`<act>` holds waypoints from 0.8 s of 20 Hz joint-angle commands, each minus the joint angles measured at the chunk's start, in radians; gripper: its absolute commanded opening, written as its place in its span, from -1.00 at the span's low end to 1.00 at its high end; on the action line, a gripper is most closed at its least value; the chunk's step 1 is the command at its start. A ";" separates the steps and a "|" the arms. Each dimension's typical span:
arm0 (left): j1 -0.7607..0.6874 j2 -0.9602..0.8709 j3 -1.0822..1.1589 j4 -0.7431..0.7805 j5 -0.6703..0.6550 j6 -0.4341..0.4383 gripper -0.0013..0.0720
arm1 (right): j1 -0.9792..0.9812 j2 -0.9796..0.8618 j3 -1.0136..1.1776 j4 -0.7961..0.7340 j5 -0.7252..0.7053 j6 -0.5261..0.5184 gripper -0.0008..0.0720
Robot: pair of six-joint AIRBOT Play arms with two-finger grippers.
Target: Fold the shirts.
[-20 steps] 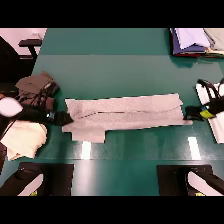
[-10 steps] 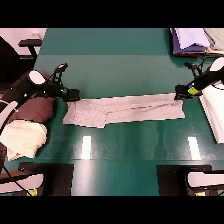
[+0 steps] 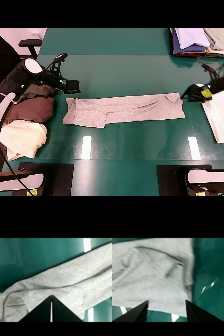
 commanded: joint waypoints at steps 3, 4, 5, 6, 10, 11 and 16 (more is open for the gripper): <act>-0.037 -0.003 0.013 -0.072 0.010 -0.001 -0.91 | -0.204 -0.050 -0.157 0.219 -0.025 -0.110 0.42; -0.056 -0.003 0.013 -0.071 0.031 -0.006 -0.91 | -0.205 -0.075 -0.159 0.237 -0.023 -0.114 0.42; -0.079 -0.003 0.013 -0.071 0.062 -0.009 -0.91 | -0.197 -0.100 -0.159 0.258 -0.023 -0.115 0.42; -0.102 -0.005 0.013 -0.071 0.092 -0.026 -0.91 | -0.183 -0.121 -0.158 0.280 -0.032 -0.117 0.42; -0.209 -0.043 0.014 -0.071 0.183 -0.077 -0.91 | -0.085 -0.173 -0.157 0.309 -0.094 -0.125 0.20; -0.238 -0.063 0.014 -0.071 0.198 -0.082 -0.91 | -0.063 -0.179 -0.156 0.309 -0.106 -0.126 0.11; -0.370 -0.191 0.053 -0.093 0.282 -0.088 -0.91 | -0.015 -0.129 -0.068 0.325 -0.027 -0.159 -0.94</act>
